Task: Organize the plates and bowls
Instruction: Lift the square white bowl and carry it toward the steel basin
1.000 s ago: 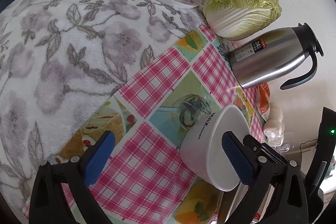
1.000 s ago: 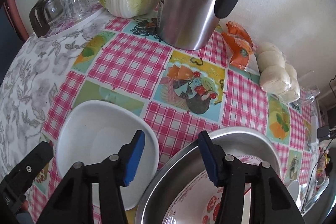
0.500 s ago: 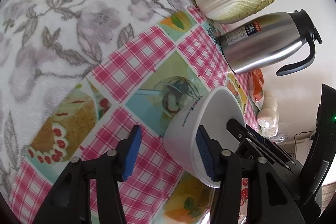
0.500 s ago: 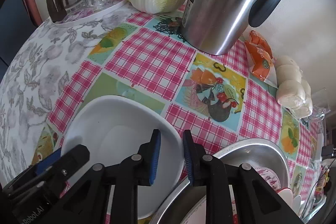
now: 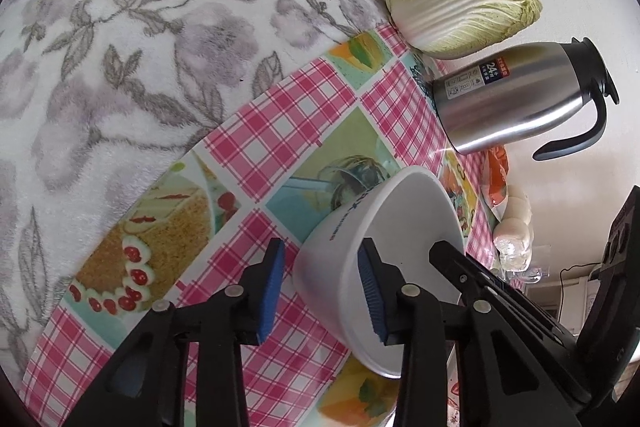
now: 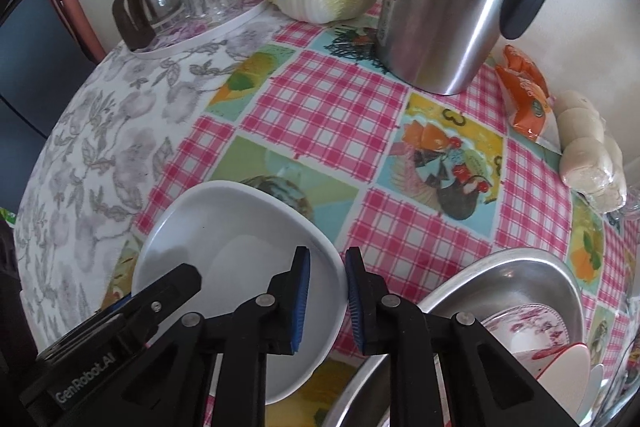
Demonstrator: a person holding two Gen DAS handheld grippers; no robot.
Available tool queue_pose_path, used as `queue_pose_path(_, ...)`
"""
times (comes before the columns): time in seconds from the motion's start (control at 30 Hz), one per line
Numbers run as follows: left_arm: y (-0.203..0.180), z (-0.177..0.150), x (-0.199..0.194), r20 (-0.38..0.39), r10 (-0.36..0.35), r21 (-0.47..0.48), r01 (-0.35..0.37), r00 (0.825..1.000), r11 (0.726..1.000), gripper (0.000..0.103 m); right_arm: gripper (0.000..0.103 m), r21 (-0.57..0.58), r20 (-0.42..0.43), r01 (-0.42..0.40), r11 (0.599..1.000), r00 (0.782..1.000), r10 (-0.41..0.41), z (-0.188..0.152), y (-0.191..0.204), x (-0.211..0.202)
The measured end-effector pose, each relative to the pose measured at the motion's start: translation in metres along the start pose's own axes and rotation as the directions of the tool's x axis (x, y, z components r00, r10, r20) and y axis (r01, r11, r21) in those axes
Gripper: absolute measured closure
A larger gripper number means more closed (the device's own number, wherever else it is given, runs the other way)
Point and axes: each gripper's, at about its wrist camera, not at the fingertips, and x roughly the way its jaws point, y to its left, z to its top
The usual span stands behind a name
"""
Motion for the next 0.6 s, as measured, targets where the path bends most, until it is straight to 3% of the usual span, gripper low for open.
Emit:
queue_pose_path(0.2, 0.011, -0.001, 0.002, 0.003, 0.001, -0.048, -0.001, 1.000, 0.999, 0.076, 0.089, -0.032, -0.019, -0.006, 0.999, 1.000, 0.006, -0.004, 0.010, 0.005)
queue_pose_path(0.6, 0.012, -0.004, 0.006, 0.023, 0.011, -0.062, -0.009, 1.000, 0.998, 0.076, 0.087, -0.059, 0.011, 0.027, 0.998, 1.000, -0.027, -0.004, 0.017, 0.007)
